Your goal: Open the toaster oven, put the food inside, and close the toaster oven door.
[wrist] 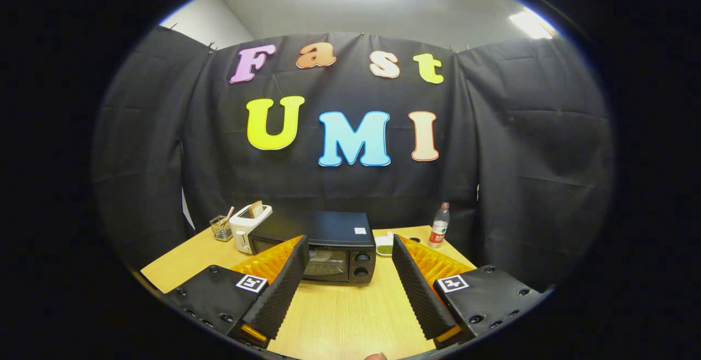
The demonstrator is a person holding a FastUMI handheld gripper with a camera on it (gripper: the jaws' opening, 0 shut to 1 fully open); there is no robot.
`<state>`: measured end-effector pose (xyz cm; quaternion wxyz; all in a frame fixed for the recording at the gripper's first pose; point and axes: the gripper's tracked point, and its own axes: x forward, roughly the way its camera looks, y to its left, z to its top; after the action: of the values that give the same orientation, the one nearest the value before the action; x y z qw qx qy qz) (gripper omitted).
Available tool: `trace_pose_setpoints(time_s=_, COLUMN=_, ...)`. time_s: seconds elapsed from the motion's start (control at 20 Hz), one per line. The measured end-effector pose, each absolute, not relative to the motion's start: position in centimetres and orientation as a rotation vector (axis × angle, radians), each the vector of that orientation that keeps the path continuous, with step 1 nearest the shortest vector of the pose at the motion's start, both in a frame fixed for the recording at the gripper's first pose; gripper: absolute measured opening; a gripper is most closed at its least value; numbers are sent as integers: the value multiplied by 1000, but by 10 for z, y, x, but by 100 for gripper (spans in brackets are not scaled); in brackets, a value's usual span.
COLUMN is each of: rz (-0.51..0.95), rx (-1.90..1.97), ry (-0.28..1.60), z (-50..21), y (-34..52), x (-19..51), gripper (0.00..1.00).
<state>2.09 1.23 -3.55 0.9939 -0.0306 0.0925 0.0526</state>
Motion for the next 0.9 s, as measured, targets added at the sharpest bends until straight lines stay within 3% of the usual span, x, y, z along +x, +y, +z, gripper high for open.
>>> trace_pose_setpoints(time_s=0.9, rz=116, rx=-14, ry=105, z=-11, y=-16, x=-11, gripper=97)
